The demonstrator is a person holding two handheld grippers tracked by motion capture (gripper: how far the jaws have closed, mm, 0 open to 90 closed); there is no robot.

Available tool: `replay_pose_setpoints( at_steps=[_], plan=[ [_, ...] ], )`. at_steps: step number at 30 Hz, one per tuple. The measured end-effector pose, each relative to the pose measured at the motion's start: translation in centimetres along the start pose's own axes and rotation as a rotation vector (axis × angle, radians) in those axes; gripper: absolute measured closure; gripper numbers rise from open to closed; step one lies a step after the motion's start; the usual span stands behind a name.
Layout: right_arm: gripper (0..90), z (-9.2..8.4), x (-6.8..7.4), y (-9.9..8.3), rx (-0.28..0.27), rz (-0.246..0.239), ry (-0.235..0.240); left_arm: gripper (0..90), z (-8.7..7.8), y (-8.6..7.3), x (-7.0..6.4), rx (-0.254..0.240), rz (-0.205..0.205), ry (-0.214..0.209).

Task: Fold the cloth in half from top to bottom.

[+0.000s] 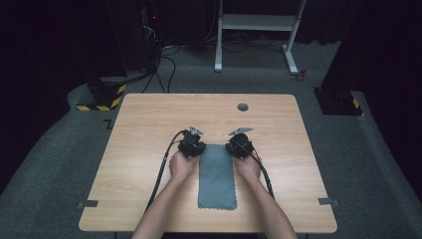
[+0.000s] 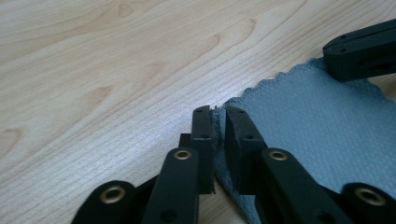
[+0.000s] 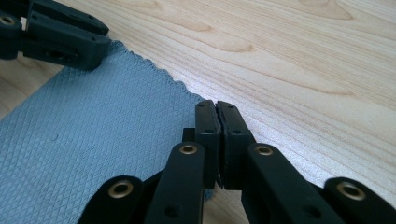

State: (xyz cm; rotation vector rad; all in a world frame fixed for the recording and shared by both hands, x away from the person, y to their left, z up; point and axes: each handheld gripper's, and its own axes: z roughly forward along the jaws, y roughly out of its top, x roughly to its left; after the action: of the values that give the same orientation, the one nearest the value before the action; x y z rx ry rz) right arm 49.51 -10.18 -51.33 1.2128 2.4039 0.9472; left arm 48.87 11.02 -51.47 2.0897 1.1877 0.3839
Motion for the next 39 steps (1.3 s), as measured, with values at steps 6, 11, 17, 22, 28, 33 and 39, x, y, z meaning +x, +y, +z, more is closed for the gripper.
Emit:
replay_pose_setpoints(
  at_steps=[6, 11, 17, 22, 28, 33, 39],
  plan=[
    [89.6, 0.0, -0.2, 0.1, 0.0, 0.003, 0.013, 88.7, 0.0, 0.0, 0.7, -0.004, -0.037, -0.056],
    [89.7, -1.2, -0.1, 0.3, -0.041, 0.009, 0.032, 89.1, -0.9, 0.3, 1.0, -0.035, -0.045, -0.08],
    [89.8, -2.2, -0.3, 0.8, -0.07, -0.007, 0.052, 89.2, -1.5, 0.7, 1.0, -0.041, -0.023, -0.086],
    [89.9, -3.0, -0.2, 1.4, -0.097, -0.008, 0.043, 89.2, -2.2, 1.7, 1.2, -0.067, -0.022, -0.095],
    [89.9, -3.5, -1.0, 2.0, -0.103, 0.015, 0.022, 89.3, -2.5, 3.3, 1.2, -0.082, -0.014, -0.107],
    [89.9, -3.7, -1.6, 3.1, -0.114, 0.021, 0.01, 89.3, -2.7, 4.1, 1.5, -0.103, -0.017, -0.102],
    [89.9, -4.1, -1.7, 4.0, -0.122, 0.012, -0.011, 89.2, -3.1, 5.1, 1.5, -0.106, -0.011, -0.09]
  ],
)
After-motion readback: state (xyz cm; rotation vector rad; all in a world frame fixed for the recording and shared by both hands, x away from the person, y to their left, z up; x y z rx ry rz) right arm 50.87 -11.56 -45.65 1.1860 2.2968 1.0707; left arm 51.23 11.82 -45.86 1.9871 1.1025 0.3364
